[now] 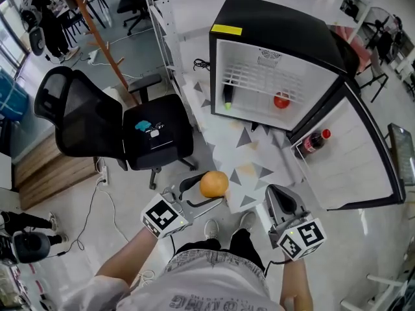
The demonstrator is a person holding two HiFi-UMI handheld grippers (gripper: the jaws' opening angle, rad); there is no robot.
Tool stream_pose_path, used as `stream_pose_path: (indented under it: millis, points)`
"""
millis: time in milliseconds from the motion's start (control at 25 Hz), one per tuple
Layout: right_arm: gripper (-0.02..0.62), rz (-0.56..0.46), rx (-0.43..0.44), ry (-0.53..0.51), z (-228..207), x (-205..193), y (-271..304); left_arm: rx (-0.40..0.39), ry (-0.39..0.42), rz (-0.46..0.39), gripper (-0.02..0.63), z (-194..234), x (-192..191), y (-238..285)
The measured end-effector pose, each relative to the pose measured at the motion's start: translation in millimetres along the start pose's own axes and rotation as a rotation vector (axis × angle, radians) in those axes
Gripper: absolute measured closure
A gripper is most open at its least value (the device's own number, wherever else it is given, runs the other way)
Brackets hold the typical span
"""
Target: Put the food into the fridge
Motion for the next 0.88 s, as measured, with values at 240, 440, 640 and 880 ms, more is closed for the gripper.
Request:
stream_pose_path:
  millis: [240,440,640,880]
  points:
    - [0.594,-0.032,-0.008,-0.029,-20,7,12,0.010,0.038,0.001,0.305,13,7,17]
    - [0.594,-0.061,-0.002,-0.037,-43,13,24,0.018,0.087,0.019,0.305,29,13,42]
    - [0.594,-0.070,0.015,-0.040,-70,22,35,0.030,0.128,0.028,0.305,46,29,73]
    - [0.594,-0.077,0.043,-0.034,-104,32,52,0.056,0.169,0.055,0.305,66,40,109]
Point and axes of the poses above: the fingertips, and each gripper's own axes: y forward along the fingers, z to its left, x out of its top, the point moved 8 cm from there along -y, backward along the fingers, and after that the axes turned 5 degrees about -z, right-handed, at the moved point
